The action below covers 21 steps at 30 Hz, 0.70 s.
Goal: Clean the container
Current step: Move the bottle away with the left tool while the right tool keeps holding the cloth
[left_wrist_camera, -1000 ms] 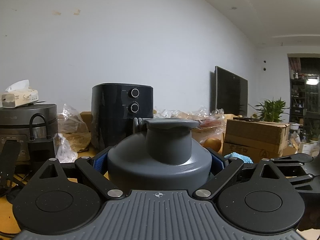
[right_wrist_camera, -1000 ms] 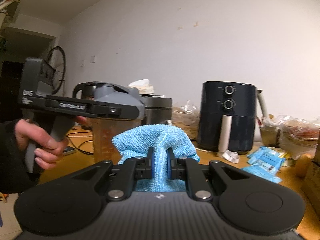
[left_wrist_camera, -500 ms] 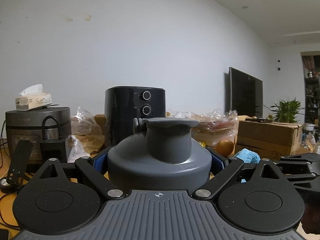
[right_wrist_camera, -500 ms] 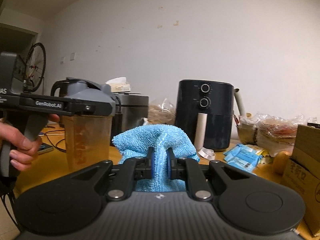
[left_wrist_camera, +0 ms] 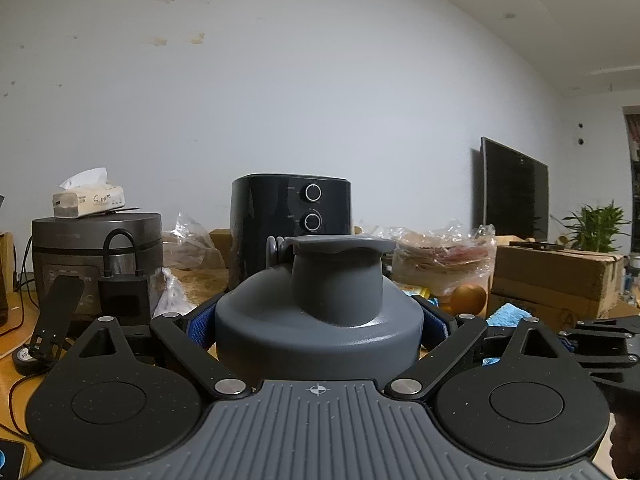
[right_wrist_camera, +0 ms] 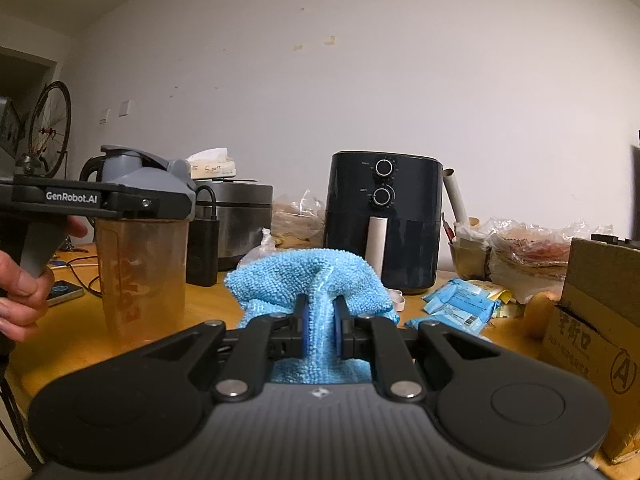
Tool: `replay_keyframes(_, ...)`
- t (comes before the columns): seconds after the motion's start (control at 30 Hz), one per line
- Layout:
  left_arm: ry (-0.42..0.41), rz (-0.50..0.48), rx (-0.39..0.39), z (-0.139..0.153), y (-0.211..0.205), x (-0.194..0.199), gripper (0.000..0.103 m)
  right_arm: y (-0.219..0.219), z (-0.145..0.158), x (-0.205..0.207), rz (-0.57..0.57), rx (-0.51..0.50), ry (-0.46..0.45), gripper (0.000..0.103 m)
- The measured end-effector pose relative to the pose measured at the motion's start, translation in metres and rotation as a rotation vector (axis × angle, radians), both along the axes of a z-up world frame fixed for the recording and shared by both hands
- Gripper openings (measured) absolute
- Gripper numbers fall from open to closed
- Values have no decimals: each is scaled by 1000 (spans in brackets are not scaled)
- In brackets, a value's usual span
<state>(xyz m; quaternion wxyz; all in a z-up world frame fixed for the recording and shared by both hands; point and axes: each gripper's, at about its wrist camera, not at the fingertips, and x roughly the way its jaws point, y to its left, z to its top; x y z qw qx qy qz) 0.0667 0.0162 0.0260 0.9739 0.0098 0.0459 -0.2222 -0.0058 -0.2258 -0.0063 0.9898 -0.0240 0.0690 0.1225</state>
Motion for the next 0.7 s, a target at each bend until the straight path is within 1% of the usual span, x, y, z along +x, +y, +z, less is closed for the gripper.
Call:
replay_keyframes(0.13, -6, -13, 4, 0, 0, 1, 95, 0, 0, -1, 15, 3, 2, 6)
replay_keyframes(0.23, -11, -45, 5, -1, 4, 3, 95, -1, 1, -3, 40, 12, 2, 6)
replay_keyframes(0.33, -6, -77, -6, -2, 10, 7, 95, -2, 2, -5, 71, 26, -2, 6)
replay_keyframes(0.43, -2, -92, -18, -2, 13, 9, 95, -2, 3, -5, 70, 27, -7, 6)
replay_keyframes(0.7, -10, 3, -15, -3, 0, 0, 95, -6, 4, -7, 32, 32, -14, 6)
